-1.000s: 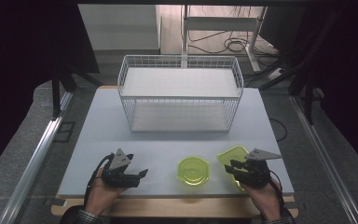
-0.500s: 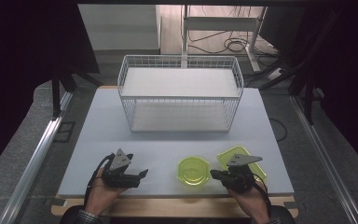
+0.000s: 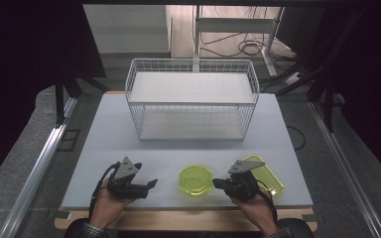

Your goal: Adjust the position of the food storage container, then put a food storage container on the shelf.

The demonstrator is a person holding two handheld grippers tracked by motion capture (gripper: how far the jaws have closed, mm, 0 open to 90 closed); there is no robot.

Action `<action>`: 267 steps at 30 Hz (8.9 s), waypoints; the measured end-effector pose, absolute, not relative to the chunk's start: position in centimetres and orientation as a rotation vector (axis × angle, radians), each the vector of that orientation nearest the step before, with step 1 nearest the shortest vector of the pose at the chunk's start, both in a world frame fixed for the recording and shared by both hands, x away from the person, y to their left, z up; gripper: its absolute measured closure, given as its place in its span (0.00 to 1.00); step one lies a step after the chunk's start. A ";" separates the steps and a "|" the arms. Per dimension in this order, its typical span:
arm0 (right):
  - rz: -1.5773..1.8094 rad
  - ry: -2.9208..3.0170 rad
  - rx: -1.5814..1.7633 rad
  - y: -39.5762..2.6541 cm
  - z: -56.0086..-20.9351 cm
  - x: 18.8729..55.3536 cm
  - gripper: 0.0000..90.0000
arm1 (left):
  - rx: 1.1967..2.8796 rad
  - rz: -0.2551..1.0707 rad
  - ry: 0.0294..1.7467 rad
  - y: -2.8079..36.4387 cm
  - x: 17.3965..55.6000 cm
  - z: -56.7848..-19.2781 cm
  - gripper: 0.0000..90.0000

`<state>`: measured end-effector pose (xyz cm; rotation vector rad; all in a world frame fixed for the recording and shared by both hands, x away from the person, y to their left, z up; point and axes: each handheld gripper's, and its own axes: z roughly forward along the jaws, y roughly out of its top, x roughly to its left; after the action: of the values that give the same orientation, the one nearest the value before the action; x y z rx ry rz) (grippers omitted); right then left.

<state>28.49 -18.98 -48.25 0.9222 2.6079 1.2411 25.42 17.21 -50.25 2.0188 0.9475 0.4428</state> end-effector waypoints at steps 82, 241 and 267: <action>1.086 2.362 1.087 -25.6 -47.6 30.1 0.78 | 2.088 0.326 1.131 14.7 28.8 -49.5 0.99; 1.238 2.459 1.122 -24.7 -49.2 31.8 0.03 | 2.156 0.527 0.835 14.3 23.4 -52.4 0.00; 1.313 2.653 1.440 -22.8 -49.7 36.2 0.63 | 2.164 0.550 0.864 14.6 23.7 -52.6 0.01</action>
<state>36.17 -22.77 -49.74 1.4396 2.6530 1.3130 23.69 14.64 -52.57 2.1637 0.8638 0.5503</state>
